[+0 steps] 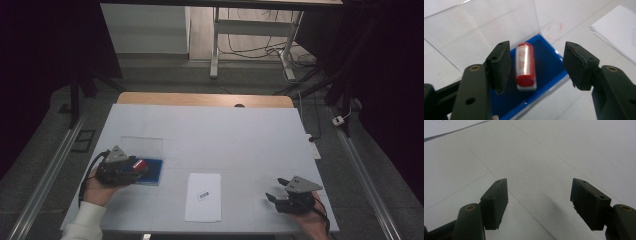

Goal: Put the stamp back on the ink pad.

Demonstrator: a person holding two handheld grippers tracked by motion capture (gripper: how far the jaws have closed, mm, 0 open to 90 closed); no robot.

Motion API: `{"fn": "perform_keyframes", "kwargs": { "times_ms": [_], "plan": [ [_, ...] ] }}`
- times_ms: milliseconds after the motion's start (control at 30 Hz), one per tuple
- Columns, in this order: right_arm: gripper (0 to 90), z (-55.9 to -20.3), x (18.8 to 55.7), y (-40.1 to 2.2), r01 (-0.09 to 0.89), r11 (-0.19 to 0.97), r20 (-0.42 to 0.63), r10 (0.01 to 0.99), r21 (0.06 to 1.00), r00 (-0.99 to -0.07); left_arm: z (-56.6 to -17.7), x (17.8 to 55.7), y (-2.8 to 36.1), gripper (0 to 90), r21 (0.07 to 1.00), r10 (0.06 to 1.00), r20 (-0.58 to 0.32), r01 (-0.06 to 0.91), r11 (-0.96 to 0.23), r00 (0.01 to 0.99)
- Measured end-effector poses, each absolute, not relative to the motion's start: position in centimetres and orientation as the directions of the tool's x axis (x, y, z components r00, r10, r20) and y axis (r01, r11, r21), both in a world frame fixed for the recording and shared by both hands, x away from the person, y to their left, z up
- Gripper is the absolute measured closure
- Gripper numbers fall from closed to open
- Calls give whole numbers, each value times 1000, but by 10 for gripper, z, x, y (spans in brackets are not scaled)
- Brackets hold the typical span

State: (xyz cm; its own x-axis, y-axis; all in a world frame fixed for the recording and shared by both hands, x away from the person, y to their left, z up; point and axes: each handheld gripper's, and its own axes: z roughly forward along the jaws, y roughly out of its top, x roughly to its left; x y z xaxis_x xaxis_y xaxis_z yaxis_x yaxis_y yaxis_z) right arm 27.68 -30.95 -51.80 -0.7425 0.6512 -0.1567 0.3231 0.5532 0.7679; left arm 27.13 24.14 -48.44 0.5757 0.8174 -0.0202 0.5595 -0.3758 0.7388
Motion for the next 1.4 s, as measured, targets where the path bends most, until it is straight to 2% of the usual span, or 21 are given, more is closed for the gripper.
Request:
{"fn": "perform_keyframes", "kwargs": {
  "times_ms": [267, 700, 967, 1400],
  "plan": [
    [298, -517, 276, -309, 320, 552, -158, 651, 770, -742, -481, 244, 242, 372, 778, 813, -27, 523, -348, 581],
    [298, -517, 275, -310, 327, 550, -157, 657, 768, -737, -496, 212, 232, 369, 779, 795, -39, 517, -355, 605],
    [298, -516, 274, -311, 313, 548, -153, 645, 776, -749, -513, 214, 227, 365, 758, 790, -60, 543, -361, 610],
    [300, -511, 269, -313, 280, 537, -158, 631, 796, -760, -516, 216, 228, 365, 754, 794, -66, 551, -357, 604]
  ]
}}
